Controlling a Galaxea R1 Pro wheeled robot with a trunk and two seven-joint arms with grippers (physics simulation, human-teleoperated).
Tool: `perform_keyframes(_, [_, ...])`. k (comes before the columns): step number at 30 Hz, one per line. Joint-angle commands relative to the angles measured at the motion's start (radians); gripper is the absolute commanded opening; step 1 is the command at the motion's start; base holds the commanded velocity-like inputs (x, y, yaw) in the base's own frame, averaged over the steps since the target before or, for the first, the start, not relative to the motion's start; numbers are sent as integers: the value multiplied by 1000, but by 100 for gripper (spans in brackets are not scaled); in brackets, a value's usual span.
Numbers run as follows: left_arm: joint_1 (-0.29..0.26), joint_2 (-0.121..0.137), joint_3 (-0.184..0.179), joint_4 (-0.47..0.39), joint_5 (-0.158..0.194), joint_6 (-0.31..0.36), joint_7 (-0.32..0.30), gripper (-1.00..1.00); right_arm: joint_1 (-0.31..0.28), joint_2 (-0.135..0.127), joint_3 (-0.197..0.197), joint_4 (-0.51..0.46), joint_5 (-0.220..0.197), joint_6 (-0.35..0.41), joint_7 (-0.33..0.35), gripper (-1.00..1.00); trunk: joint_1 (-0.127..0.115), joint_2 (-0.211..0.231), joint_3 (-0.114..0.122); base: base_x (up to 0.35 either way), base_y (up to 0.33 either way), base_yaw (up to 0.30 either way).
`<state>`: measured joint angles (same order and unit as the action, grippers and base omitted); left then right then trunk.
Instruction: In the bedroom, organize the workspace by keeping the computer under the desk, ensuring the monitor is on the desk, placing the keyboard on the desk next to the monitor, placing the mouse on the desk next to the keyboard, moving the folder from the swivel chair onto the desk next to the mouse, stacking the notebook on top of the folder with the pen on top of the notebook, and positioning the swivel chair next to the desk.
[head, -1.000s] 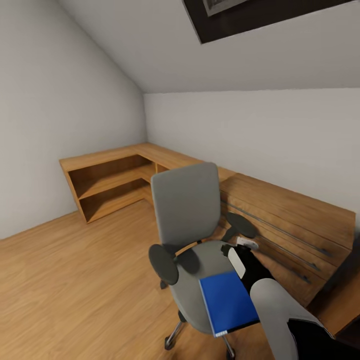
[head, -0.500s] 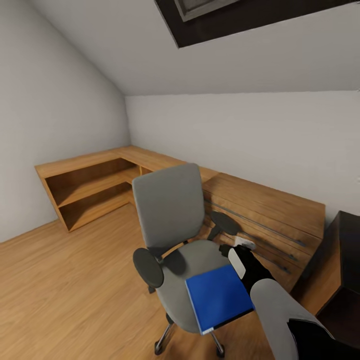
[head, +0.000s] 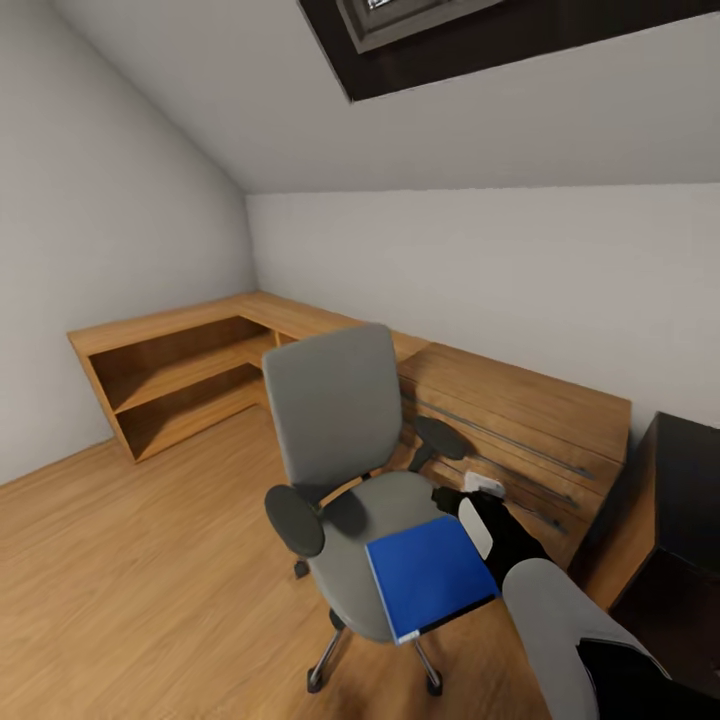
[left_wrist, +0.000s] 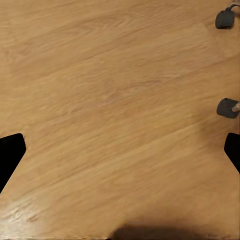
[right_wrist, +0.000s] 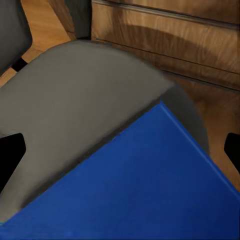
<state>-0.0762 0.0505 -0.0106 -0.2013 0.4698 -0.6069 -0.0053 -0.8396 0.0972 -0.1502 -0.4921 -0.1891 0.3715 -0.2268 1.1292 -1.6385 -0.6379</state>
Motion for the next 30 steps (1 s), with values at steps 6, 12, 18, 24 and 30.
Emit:
perform_keyframes(6, [0, 1, 0, 0, 4, -5, 1, 100, 2, -15, -2, -1, -14, 3, 11, 100, -1, -1, -1, -325, 0, 0])
perform_keyframes(12, [0, 2, 0, 0, 5, -5, 1, 100, 3, -20, -2, 4, -14, 2, 29, 100, -1, -1, -1, -324, 0, 0])
perform_keyframes(18, [-1, 2, 0, 0, 5, -7, 4, 100, 8, -21, -2, 10, -13, -25, 33, 100, -1, -1, 1, -138, 0, -3])
perform_keyframes(24, [0, 2, 3, 0, 6, -10, 9, 100, 10, -25, -2, 28, -13, -91, 34, 100, -1, -1, 8, -26, 0, -77])
perform_keyframes(30, [0, 2, 4, 0, 7, -9, 11, 100, 14, -29, -3, 38, -16, -115, 34, 100, -1, -1, 11, -3, 0, -51])
